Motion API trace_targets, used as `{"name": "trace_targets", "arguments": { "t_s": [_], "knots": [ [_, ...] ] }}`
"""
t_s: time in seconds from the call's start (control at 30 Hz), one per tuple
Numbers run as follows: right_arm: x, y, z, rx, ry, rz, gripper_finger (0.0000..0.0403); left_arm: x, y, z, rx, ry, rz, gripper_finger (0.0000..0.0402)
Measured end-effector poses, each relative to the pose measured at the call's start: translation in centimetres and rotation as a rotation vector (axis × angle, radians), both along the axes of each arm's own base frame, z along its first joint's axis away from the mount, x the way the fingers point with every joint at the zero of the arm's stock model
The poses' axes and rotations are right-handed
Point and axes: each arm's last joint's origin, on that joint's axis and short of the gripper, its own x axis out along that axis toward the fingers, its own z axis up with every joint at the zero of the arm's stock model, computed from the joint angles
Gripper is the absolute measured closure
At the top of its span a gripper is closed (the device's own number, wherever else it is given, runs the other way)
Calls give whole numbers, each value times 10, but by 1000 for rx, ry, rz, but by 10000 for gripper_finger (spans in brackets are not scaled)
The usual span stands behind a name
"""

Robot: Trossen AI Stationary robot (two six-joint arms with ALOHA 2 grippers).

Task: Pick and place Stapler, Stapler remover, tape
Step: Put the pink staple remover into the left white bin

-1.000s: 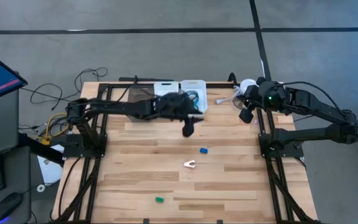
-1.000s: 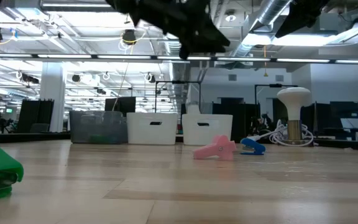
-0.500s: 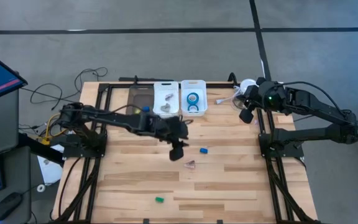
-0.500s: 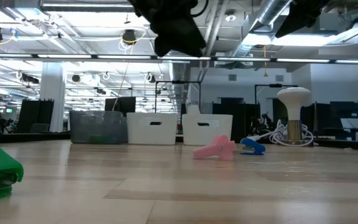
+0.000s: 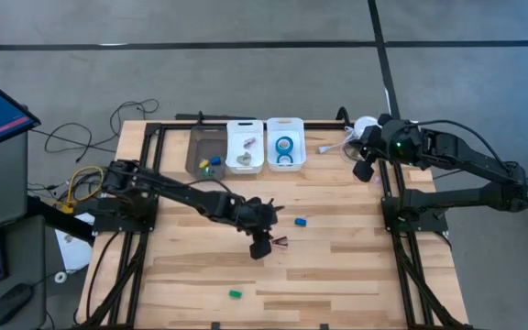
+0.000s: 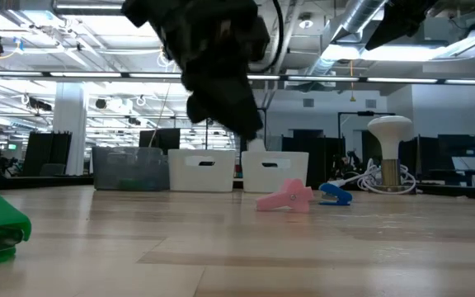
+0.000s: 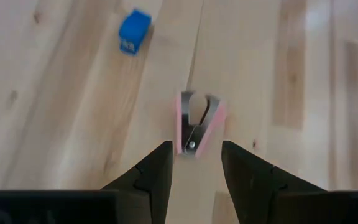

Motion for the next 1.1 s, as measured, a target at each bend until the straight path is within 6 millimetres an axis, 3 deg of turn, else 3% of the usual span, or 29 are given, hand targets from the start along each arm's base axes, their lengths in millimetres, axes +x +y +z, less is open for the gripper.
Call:
{"name": "trace_targets", "arguments": {
  "t_s": [0.27, 0.8, 1.1],
  "knots": [
    [0, 0, 0, 0, 0, 0, 402, 12, -6, -23, -61, -12, 65, 270],
    [0, 0, 0, 0, 1, 0, 402, 21, -6, -30, -48, -82, 106, 270],
    [0, 0, 0, 0, 0, 0, 402, 23, 4, -29, -30, -87, 139, 270]
  ]
}}
